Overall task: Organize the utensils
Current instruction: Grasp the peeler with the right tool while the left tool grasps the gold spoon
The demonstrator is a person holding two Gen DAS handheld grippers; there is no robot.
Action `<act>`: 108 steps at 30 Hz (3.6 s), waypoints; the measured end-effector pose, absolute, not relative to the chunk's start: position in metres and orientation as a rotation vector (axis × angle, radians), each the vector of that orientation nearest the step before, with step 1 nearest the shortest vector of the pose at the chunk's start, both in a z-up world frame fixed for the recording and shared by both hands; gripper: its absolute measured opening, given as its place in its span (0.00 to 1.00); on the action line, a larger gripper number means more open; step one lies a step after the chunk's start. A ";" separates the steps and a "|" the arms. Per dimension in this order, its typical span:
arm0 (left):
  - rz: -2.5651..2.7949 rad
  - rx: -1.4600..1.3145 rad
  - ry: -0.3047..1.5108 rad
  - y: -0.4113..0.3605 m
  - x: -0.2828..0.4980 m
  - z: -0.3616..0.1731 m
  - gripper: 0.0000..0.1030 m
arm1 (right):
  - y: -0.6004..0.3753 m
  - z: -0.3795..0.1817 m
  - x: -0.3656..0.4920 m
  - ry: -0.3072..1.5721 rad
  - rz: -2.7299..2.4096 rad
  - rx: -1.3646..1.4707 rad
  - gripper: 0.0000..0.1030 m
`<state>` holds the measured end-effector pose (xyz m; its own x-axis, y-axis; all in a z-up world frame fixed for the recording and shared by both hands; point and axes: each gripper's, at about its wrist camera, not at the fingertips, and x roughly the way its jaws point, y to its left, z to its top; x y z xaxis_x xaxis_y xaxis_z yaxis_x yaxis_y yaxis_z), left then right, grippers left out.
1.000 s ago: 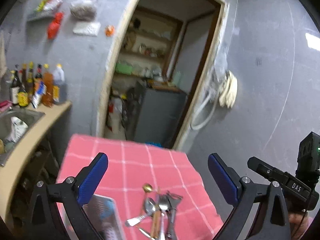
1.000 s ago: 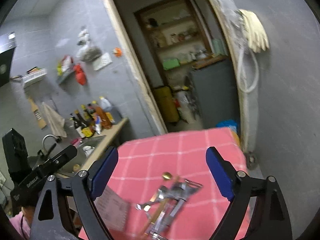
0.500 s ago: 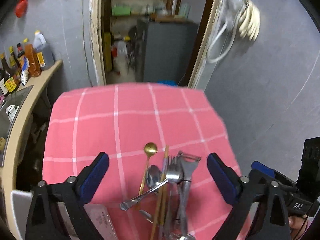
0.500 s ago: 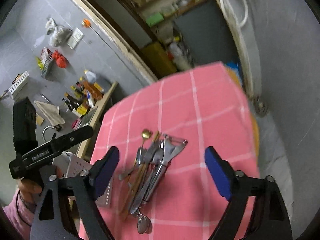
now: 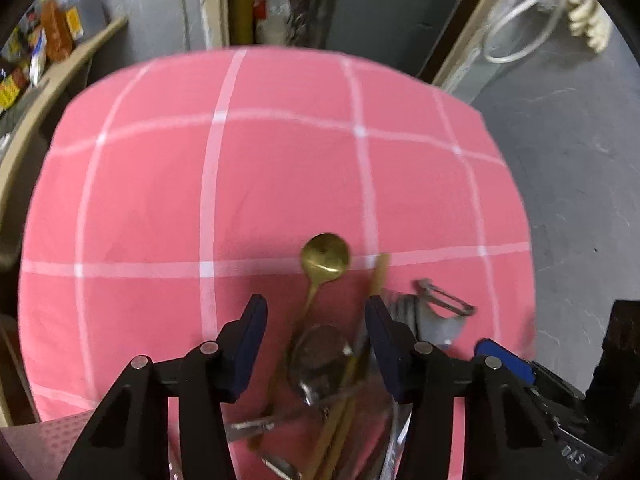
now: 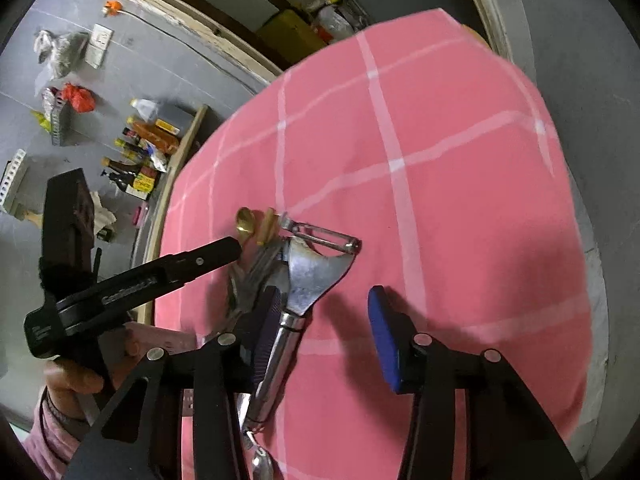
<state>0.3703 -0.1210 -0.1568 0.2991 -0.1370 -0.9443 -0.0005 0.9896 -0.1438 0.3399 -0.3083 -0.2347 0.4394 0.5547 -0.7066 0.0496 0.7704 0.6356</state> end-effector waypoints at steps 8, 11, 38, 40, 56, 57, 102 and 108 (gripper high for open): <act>-0.097 -0.087 1.250 -0.126 0.371 -0.170 0.36 | -0.297 -0.237 0.357 1.061 0.351 0.643 0.35; -0.099 -0.079 1.239 -0.126 0.369 -0.169 0.25 | -0.301 -0.240 0.366 1.052 0.378 0.667 0.35; -0.145 -0.171 1.288 -0.117 0.370 -0.173 0.05 | -0.297 -0.278 0.392 1.094 0.562 0.977 0.06; -0.157 -0.182 1.293 -0.116 0.367 -0.173 0.05 | -0.292 -0.278 0.397 1.111 0.600 0.966 0.07; -0.172 -0.284 1.302 -0.107 0.355 -0.178 0.06 | -0.284 -0.250 0.366 1.205 0.608 0.638 0.21; -0.172 -0.285 1.302 -0.106 0.354 -0.178 0.06 | -0.282 -0.247 0.366 1.209 0.599 0.613 0.21; -0.138 -0.171 1.237 -0.128 0.323 -0.142 0.02 | -0.318 -0.238 0.313 1.107 0.400 0.646 0.16; -0.156 -0.188 1.180 -0.117 0.305 -0.130 0.02 | -0.320 -0.237 0.302 1.056 0.398 0.687 0.16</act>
<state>0.3049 -0.1167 -0.1297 0.3731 -0.2188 -0.9016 0.0225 0.9737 -0.2269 0.3022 -0.3196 -0.2366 0.4507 0.6049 -0.6565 0.0213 0.7279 0.6853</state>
